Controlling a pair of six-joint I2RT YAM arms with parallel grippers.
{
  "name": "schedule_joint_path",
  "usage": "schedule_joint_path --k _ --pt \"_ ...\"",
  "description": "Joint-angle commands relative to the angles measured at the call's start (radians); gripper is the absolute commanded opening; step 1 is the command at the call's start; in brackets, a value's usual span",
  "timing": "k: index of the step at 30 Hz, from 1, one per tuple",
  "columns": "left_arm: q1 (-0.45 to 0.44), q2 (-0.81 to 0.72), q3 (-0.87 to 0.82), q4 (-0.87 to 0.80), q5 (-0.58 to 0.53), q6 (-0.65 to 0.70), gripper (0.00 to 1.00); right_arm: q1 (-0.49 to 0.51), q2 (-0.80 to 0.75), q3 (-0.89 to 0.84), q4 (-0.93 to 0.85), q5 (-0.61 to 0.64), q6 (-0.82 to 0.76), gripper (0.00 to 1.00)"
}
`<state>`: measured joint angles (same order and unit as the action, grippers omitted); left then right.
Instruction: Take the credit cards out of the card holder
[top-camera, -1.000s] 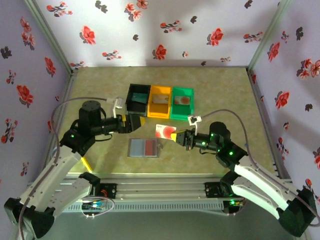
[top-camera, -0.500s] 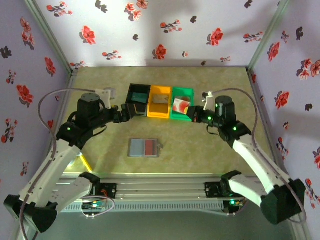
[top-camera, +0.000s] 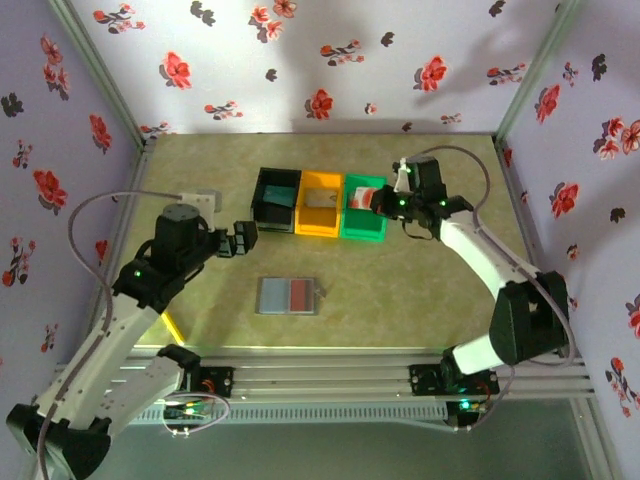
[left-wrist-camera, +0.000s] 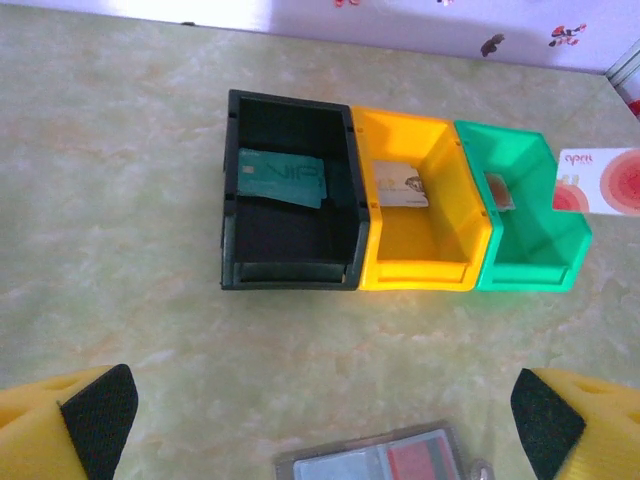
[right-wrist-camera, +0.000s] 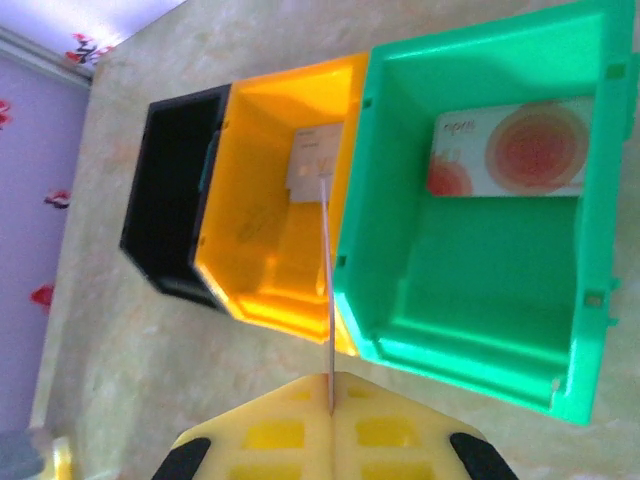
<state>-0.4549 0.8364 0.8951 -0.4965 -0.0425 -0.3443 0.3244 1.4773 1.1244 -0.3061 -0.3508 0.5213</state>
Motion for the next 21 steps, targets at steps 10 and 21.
schedule_joint_path --k 10,21 --pt "0.007 -0.037 -0.030 0.035 -0.083 0.068 1.00 -0.041 0.260 0.187 -0.074 0.063 -0.057 0.00" --pt "0.008 -0.025 -0.036 0.036 -0.089 0.077 1.00 -0.059 0.406 0.283 -0.028 -0.034 -0.066 0.00"
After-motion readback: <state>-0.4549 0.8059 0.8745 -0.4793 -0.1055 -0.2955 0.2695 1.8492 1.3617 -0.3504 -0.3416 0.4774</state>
